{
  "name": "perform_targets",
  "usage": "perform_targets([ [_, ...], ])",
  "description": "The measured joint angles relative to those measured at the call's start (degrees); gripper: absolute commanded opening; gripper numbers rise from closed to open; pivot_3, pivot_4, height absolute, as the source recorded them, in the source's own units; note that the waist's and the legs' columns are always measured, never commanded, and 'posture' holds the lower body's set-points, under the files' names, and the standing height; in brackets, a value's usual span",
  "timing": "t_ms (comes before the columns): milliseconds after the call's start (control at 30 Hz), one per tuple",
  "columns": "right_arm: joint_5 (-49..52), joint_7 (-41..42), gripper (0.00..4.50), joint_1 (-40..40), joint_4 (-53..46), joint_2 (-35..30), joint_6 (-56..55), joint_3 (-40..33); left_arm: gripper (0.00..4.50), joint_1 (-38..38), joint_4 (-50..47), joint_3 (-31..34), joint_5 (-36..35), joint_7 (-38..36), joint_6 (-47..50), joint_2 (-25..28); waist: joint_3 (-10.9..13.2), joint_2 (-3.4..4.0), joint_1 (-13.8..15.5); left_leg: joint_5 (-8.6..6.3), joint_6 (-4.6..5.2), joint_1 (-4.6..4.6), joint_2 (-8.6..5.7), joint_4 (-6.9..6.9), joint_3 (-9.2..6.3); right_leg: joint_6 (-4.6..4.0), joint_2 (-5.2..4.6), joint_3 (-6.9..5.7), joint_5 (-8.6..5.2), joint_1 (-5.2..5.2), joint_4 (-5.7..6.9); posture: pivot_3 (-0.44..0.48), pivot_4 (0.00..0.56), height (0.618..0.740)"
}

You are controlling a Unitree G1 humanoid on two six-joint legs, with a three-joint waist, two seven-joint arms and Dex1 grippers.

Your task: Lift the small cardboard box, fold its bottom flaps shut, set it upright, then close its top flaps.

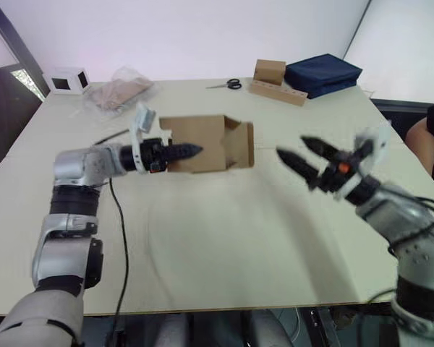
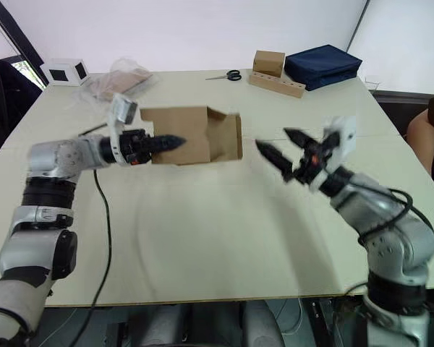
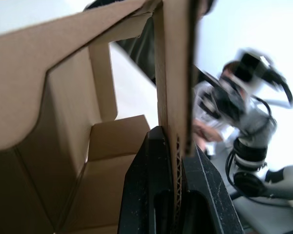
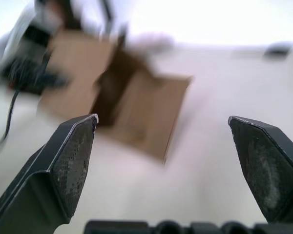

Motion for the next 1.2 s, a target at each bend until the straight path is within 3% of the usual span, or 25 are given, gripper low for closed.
perform_targets([
  [100,4.1,-3.1,4.50,-5.5,2.1,2.5,0.0,-0.4,0.06,-1.0,-2.8,0.1,-0.4,-0.7,-2.3,0.6,0.0,0.01,0.0,0.00,-0.01,-0.01,-0.01,-0.01,0.01,0.00,-0.02,0.00,0.00,0.00,-0.01,0.000,0.150,0.740],
  [200,6.0,-4.9,3.69,-10.1,4.1,3.9,-1.1,-0.3,0.00,-2.6,-3.6,0.2,-0.6,-0.7,-4.2,0.8,0.0,0.01,0.1,-0.02,0.04,-0.01,-0.03,0.02,0.01,0.00,-0.04,-0.01,0.00,0.02,0.00,0.000,0.150,0.740],
  [367,9.3,-5.7,1.90,-13.7,3.2,4.1,-1.5,1.2,0.00,-4.2,-7.1,0.3,-2.3,-0.6,-5.0,0.7,0.0,0.02,-0.5,-0.05,0.08,-0.02,-0.01,0.00,0.01,0.00,-0.02,0.00,0.00,0.00,-0.01,0.000,0.150,0.740],
  [500,10.0,-6.9,0.11,-13.6,1.6,4.1,-1.4,3.2,0.00,-2.9,-11.0,0.3,-4.4,0.7,-3.9,0.6,0.0,0.02,-1.4,-0.06,0.10,-0.02,-0.01,0.00,0.00,0.00,-0.02,0.00,0.00,0.00,0.01,0.000,0.150,0.740],
  [833,10.2,-6.8,0.01,-7.7,-2.0,0.2,0.7,6.3,0.00,3.3,-17.5,0.3,-8.8,5.5,-1.4,-0.5,0.0,0.03,-1.3,-0.09,0.17,-0.02,-0.01,-0.01,-0.02,0.00,-0.02,0.01,0.00,0.00,0.00,0.000,0.150,0.740],
  [1200,12.2,-7.8,0.01,-1.9,-5.3,0.1,1.2,8.2,0.00,8.6,-22.8,0.2,-12.5,11.4,-0.4,-5.3,0.0,0.03,-1.3,-0.10,0.19,-0.01,0.00,-0.01,-0.02,0.00,-0.01,0.01,0.00,0.01,-0.01,0.000,0.150,0.740],
])
